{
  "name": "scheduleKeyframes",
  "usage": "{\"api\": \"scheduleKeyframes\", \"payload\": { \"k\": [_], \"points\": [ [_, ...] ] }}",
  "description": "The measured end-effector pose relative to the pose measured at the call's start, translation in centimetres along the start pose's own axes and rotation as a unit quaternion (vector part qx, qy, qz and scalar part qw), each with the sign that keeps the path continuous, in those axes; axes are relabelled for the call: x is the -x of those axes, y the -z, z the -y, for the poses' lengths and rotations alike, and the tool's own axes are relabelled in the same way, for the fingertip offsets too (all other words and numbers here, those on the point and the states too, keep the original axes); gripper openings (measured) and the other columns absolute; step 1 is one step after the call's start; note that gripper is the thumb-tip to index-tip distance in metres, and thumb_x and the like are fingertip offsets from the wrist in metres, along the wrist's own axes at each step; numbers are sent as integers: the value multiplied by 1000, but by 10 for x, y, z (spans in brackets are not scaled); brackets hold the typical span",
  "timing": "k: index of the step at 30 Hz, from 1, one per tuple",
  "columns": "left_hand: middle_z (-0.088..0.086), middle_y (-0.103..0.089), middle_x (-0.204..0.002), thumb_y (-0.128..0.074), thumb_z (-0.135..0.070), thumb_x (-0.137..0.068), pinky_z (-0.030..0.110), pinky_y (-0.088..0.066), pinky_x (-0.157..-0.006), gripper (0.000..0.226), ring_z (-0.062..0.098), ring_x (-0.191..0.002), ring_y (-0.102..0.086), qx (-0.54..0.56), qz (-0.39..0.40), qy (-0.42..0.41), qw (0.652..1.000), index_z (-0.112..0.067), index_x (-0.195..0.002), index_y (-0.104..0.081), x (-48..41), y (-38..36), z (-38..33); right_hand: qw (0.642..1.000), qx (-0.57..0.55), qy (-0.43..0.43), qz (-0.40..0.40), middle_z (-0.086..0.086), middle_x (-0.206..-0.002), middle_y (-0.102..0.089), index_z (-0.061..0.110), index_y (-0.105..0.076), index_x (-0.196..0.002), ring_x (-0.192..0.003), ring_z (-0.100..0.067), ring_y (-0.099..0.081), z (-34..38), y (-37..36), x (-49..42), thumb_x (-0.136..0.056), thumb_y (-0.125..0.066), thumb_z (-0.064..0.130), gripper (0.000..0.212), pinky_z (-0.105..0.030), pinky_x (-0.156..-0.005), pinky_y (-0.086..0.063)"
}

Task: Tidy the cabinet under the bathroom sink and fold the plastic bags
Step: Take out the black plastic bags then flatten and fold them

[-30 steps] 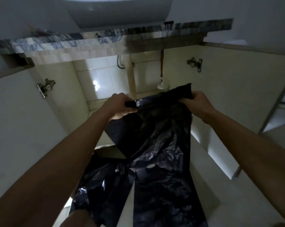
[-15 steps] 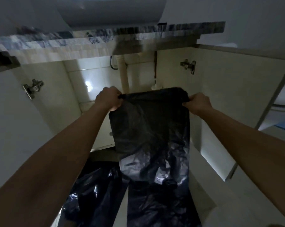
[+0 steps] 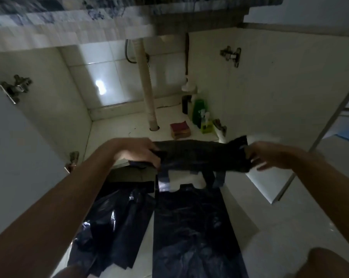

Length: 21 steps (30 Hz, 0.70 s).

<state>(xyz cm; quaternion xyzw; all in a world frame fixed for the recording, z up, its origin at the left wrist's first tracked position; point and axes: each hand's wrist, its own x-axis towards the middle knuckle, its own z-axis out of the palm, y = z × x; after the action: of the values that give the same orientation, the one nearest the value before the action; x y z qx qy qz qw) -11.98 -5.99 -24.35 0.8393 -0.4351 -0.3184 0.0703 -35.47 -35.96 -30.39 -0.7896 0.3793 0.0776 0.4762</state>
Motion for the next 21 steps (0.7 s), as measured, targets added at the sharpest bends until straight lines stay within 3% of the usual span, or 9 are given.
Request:
{"api": "scheduleKeyframes", "payload": {
  "k": [2, 4, 7, 10, 13, 15, 17, 21],
  "points": [
    [-2, -71, -109, -77, -52, -65, 44, -53, -96, 40, 25, -99, -67, -27, 82, 31, 996, -30, -98, -75, -15, -30, 2, 991, 90, -53, 77, 0, -106, -75, 20, -65, -114, -97, -21, -73, -21, -17, 0, -90, -53, 16, 28, -46, -103, -43],
    [3, -71, -112, -76, -47, -67, 39, -54, -95, 43, 23, -99, -67, -22, 168, 57, 984, -19, -99, -75, -29, -66, 5, 977, 140, -93, 129, 7, -102, -77, 22, -69, -108, -92, -15, -75, -37, -36, -4, -86, -55, 17, 27, -44, -106, -40],
    [5, -65, -114, -75, -45, -69, 34, -55, -90, 43, 24, -101, -63, -28, 227, 104, 968, -15, -100, -71, -52, -118, 13, 969, 171, -127, 127, 6, -108, -74, 17, -68, -102, -88, -12, -75, -68, -68, -17, -88, -57, 16, 19, -38, -96, -45],
    [2, -54, -118, -72, -49, -71, 37, -51, -93, 51, 25, -108, -55, -53, 258, 115, 958, -18, -110, -63, -71, -154, 22, 975, 170, -112, 91, -6, -89, -70, 8, -66, -81, -80, -22, -73, -106, -95, -31, -84, -63, 13, 6, -32, -73, -50],
    [1, -53, -101, -68, -42, -82, 31, -45, -73, 36, 26, -98, -57, -34, 270, 123, 954, -13, -104, -64, -81, -182, 32, 979, 144, -111, 88, -4, -61, -51, 16, -45, -52, -58, -17, -57, -136, -121, -36, -77, -62, 9, 31, -21, -56, -40],
    [0, -53, -87, -68, -41, -79, 31, -39, -65, 25, 22, -79, -54, -33, 257, 133, 957, -17, -81, -62, -86, -200, 42, 978, 148, -122, 84, 0, -58, -50, 19, -47, -53, -55, -12, -53, -155, -137, -37, -84, -63, 8, 36, -17, -50, -39],
    [0, -54, -81, -68, -44, -74, 33, -38, -66, 25, 19, -72, -50, -44, 256, 129, 957, -22, -69, -57, -96, -222, 55, 977, 153, -130, 78, -2, -62, -55, 18, -52, -58, -59, -13, -57, -177, -155, -40, -86, -63, 12, 31, -19, -52, -42],
    [-4, -60, -78, -71, -32, -83, 34, -50, -81, 15, 12, -68, -55, 1, 220, 143, 965, -22, -79, -61, -105, -269, 72, 972, 158, -160, 67, -1, -59, -56, 22, -45, -65, -51, -14, -60, -222, -190, -46, -79, -70, 35, 32, -23, -51, -41]
  ]
}}
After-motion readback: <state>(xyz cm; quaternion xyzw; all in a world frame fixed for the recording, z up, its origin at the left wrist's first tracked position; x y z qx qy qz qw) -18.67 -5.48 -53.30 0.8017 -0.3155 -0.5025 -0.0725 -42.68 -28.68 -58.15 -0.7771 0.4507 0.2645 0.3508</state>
